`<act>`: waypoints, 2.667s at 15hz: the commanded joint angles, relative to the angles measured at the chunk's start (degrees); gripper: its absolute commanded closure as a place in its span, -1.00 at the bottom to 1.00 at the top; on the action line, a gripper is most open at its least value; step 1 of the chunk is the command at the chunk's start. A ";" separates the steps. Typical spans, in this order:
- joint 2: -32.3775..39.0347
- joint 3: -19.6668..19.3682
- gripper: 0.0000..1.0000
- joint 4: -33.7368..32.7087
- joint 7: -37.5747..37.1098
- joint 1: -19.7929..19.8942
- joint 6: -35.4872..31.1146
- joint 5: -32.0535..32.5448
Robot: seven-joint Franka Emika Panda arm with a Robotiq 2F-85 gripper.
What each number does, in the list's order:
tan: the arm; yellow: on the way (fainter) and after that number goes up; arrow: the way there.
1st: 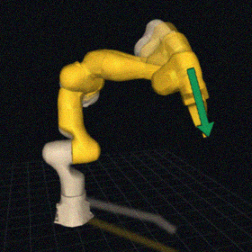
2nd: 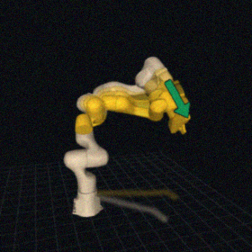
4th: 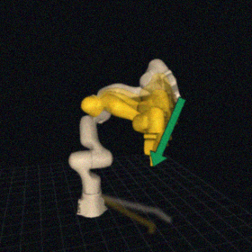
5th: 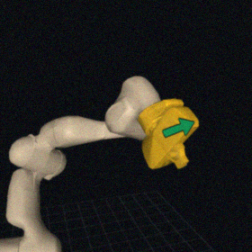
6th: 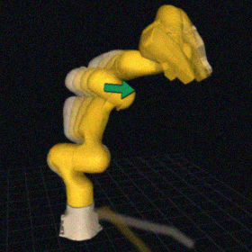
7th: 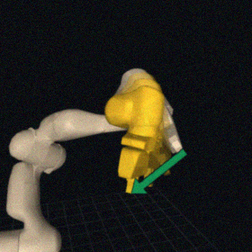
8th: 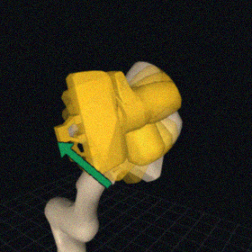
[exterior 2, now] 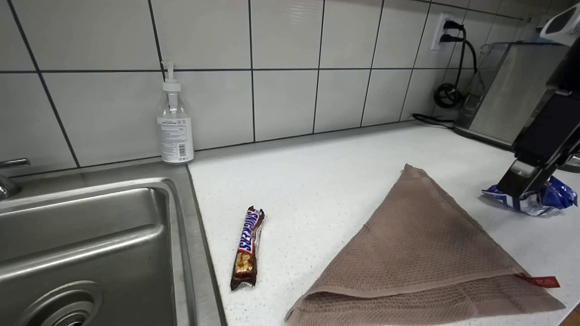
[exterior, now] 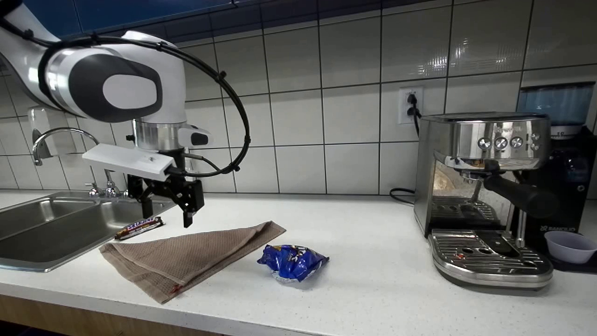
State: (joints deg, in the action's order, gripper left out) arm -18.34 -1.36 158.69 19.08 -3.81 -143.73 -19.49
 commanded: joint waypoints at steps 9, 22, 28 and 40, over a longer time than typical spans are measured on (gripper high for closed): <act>10.64 0.47 -1.00 -9.08 -7.13 -2.43 -3.43 -0.67; 21.48 1.13 -1.00 -19.26 -12.03 -0.23 -3.22 0.65; 26.11 1.00 -1.00 -23.21 -14.40 1.07 -3.05 1.41; 32.37 0.05 -1.00 -29.32 -19.42 3.88 -2.61 2.89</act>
State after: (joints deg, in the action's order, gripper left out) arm 12.29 -1.41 131.90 2.76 -1.10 -147.02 -18.97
